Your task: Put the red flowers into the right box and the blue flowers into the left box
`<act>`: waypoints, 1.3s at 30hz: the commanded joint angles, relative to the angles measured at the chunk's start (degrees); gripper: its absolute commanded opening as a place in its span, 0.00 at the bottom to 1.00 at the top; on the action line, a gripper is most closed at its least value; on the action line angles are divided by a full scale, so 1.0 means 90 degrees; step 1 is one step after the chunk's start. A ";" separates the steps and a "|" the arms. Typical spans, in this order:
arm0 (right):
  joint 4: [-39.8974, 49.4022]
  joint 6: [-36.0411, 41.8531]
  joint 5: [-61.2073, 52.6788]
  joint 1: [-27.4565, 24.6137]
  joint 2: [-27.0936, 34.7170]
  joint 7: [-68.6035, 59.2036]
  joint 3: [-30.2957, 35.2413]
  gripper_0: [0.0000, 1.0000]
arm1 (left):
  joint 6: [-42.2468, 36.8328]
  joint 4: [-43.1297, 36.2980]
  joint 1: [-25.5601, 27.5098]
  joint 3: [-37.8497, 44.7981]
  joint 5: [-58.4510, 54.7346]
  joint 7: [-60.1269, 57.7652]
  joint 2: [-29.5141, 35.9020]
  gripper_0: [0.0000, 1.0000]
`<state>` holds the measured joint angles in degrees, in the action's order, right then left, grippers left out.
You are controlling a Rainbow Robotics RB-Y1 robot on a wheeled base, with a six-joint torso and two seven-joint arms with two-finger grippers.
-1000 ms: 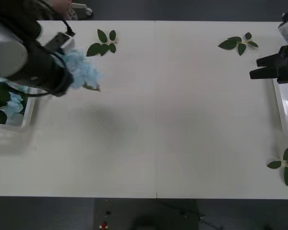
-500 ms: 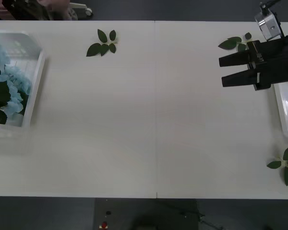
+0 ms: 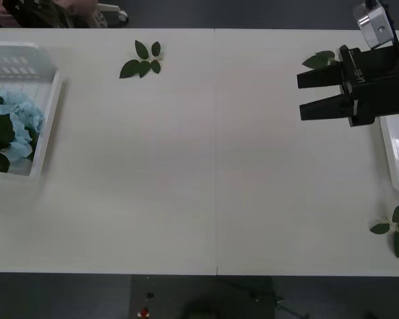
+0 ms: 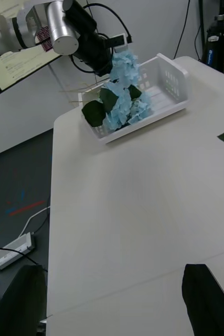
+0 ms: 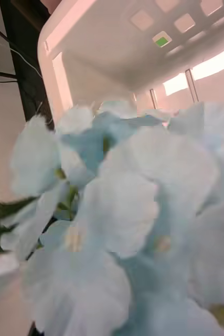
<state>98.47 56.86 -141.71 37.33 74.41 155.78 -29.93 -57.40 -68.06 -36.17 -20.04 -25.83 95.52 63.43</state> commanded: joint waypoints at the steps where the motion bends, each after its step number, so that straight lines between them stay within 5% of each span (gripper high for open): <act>1: 0.0065 0.0030 -0.0114 0.0110 0.0053 -0.0087 0.0171 0.76 | 0.0039 -0.0143 -0.0063 0.0058 -0.0216 0.0324 0.0071 0.56; 9: 0.0065 0.0030 -0.0134 0.0090 0.0004 -0.0087 0.0171 0.76 | 0.0039 -0.0914 -0.0063 0.0058 -0.1378 0.0441 0.0657 0.84; 14: 0.0056 0.0050 0.0013 0.0090 -0.0055 -0.0087 0.0171 0.75 | -0.0146 -0.1578 -0.0053 0.0293 -0.3145 0.0842 0.1380 0.87; 18: 0.0056 0.0050 0.0013 0.0090 -0.0055 -0.0087 0.0171 0.76 | -0.0576 -0.2350 0.0455 0.1318 -0.4786 0.1574 0.1566 0.87; 22: 0.0056 0.0050 0.0013 0.0090 -0.0055 -0.0087 0.0171 0.75 | -0.0136 -0.3775 0.1597 0.2304 -0.4942 0.1564 0.1068 0.87; 26: 0.0056 0.0050 0.0013 0.0090 -0.0055 -0.0087 0.0171 0.76 | 0.1309 -0.5104 0.2750 0.2431 -0.4395 0.1301 -0.0016 0.87; 33: 0.0056 0.0050 0.0013 0.0090 -0.0055 -0.0087 0.0171 0.78 | 0.1905 -0.6158 0.3521 0.1992 -0.4220 0.1252 -0.1061 0.87; 39: 0.0056 0.0050 0.0013 0.0090 -0.0055 -0.0087 0.0171 0.78 | 0.3369 -0.6744 0.3736 0.1015 -0.4249 0.1281 -0.0690 0.87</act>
<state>98.46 57.10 -141.56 37.32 74.38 155.78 -29.77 -31.33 -125.61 -2.57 -9.02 -63.51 110.07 52.77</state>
